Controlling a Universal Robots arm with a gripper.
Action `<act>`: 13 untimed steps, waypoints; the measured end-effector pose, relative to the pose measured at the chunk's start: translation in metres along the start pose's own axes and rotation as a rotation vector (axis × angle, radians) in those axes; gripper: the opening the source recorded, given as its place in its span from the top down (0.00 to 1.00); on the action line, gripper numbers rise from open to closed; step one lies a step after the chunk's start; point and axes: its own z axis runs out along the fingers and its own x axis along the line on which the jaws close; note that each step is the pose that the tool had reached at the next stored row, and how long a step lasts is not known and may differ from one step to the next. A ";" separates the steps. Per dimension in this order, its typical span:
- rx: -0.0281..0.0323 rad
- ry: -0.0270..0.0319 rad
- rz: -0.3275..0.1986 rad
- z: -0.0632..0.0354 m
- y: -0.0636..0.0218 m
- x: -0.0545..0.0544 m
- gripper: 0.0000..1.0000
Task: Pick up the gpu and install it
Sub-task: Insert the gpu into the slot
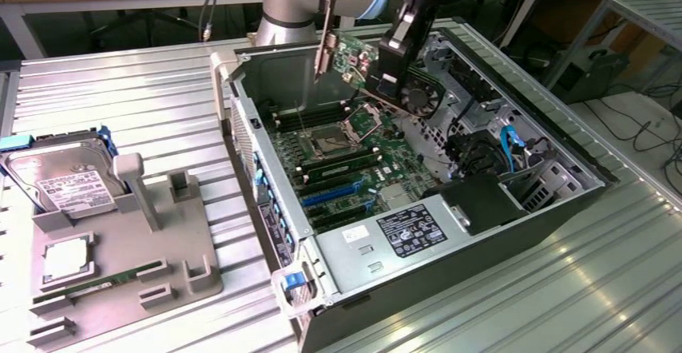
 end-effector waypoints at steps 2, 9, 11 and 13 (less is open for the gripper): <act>-0.0002 0.0002 -0.015 0.0000 0.0000 0.000 0.73; -0.0016 0.0014 -0.086 0.0000 0.0000 0.000 0.73; -0.0022 0.0020 -0.120 0.0000 0.0000 0.000 0.73; -0.0027 0.0025 -0.147 0.0000 0.0000 0.000 0.73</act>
